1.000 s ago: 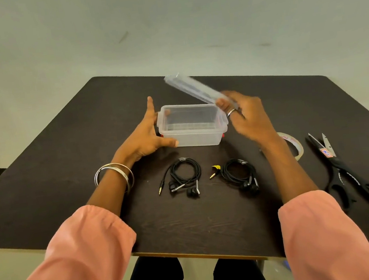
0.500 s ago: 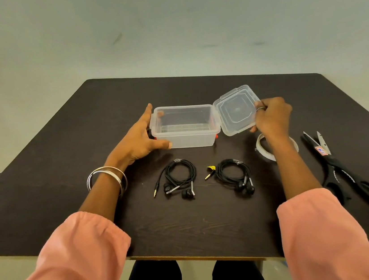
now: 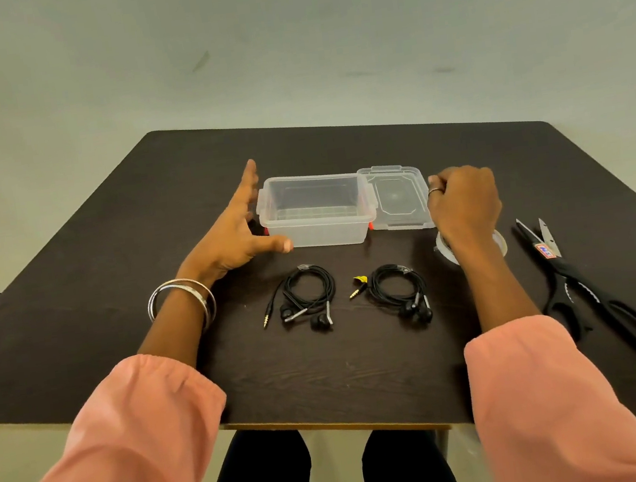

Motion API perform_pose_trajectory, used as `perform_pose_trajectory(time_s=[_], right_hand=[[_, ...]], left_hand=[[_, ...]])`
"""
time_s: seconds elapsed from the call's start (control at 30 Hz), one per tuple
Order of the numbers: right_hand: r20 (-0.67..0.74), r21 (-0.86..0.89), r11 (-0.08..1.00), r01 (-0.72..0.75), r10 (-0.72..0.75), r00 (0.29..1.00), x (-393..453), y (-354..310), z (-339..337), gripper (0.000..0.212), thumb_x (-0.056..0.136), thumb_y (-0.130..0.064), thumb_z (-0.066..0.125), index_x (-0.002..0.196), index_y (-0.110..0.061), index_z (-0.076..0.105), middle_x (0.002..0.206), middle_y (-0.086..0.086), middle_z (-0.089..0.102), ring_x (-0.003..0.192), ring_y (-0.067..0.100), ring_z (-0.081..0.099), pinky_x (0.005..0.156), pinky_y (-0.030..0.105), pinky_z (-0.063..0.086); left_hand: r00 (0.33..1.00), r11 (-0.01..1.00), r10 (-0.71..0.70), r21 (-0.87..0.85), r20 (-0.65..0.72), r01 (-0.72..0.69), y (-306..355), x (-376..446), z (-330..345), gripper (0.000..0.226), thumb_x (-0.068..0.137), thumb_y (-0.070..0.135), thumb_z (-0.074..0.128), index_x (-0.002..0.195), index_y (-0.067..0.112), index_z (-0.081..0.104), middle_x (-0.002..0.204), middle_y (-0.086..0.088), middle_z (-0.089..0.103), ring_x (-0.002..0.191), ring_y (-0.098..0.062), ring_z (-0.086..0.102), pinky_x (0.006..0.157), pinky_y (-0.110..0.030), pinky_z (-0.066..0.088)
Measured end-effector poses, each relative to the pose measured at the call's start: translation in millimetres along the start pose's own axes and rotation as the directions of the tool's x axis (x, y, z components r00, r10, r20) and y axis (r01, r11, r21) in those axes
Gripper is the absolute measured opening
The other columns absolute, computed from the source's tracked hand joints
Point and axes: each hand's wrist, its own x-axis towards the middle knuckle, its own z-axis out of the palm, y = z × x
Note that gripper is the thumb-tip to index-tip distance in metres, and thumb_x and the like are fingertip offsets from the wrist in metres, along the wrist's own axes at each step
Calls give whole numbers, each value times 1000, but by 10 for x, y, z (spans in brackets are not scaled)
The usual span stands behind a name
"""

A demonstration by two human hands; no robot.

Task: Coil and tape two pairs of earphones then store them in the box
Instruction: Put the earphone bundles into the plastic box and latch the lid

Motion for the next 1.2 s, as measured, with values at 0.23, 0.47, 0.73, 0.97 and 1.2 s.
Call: perform_pose_trajectory(time_s=[0.23,0.47,0.73,0.97,1.2], right_hand=[[-45,474,851,226,-232,972,-334,-56,-229,21,93,-21,60,87,-6,73,71,6,68,64,19,58,59,26,44],[386,394,870,296,-449,806,-672,-4,-342,25,88,-31,67,104,-13,73,94,3,68,82,14,59,73,27,47],[481,390,904,173,-360,799,-758,109,-402,23,89,-20,66,110,-13,71,109,3,63,96,13,56,84,22,43],[497,359,932,55,-241,834,-751,-22,-452,7,86,-11,70,92,-11,71,90,4,68,84,15,60,71,22,45],[397,548,836,15,-276,876,-467,-299,-775,6,81,-8,74,86,-9,71,80,6,72,72,14,64,71,21,53]], left_hand=[[745,950,311,202,-590,-237,75,-366,82,46,86,47,60,125,24,51,106,-6,61,93,-20,58,71,-24,47],[930,856,300,489,-210,-166,130,-530,403,21,83,28,73,99,14,76,87,7,66,71,-8,55,73,-24,47],[965,844,75,532,-253,73,288,-548,523,25,82,32,73,104,20,76,99,2,67,91,-14,61,77,-26,46],[982,825,-21,551,-186,122,398,-515,510,12,87,25,68,93,18,75,96,-4,71,88,-21,65,81,-36,54],[939,933,93,359,-331,34,728,-487,228,10,84,17,69,83,9,75,78,-3,73,74,-14,68,67,-15,52]])
